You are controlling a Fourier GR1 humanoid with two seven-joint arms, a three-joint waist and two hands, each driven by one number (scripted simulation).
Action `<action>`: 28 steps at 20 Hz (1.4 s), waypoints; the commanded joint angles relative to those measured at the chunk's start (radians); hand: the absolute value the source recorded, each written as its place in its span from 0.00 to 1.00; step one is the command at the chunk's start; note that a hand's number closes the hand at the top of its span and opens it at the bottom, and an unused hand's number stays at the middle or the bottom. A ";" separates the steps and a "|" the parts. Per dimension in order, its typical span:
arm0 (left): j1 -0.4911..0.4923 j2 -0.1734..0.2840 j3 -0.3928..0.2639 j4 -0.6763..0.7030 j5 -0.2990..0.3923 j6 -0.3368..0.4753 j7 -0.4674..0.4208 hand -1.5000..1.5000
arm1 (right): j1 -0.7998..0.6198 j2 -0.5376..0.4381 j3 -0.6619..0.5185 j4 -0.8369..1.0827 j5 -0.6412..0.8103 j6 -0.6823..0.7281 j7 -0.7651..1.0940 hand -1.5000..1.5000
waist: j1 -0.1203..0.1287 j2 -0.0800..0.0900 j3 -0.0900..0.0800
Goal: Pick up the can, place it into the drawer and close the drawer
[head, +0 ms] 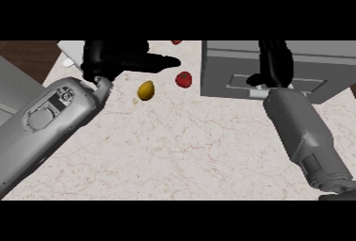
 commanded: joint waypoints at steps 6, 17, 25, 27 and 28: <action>0.066 0.033 -0.001 -0.084 -0.034 0.002 0.026 0.00 | -0.177 -0.047 -0.056 0.155 -0.027 0.039 -0.021 0.00 | 0.025 0.017 0.005; 0.150 0.043 0.023 -0.140 -0.039 -0.020 -0.013 0.00 | -0.253 0.026 -0.184 0.147 -0.182 0.084 -0.167 0.00 | 0.032 0.018 0.007; 0.195 0.062 0.037 -0.168 -0.050 -0.019 -0.017 0.00 | -0.241 0.067 -0.339 0.114 -0.369 0.145 -0.345 0.00 | 0.004 0.006 0.007; 0.218 0.059 0.038 -0.166 -0.047 -0.028 -0.028 0.00 | -0.292 0.071 -0.380 0.108 -0.419 0.203 -0.343 0.00 | 0.001 0.006 0.005; 0.220 0.070 0.062 -0.162 -0.050 -0.023 -0.046 0.00 | -0.265 0.070 -0.414 0.102 -0.464 0.232 -0.389 0.00 | -0.012 0.004 0.006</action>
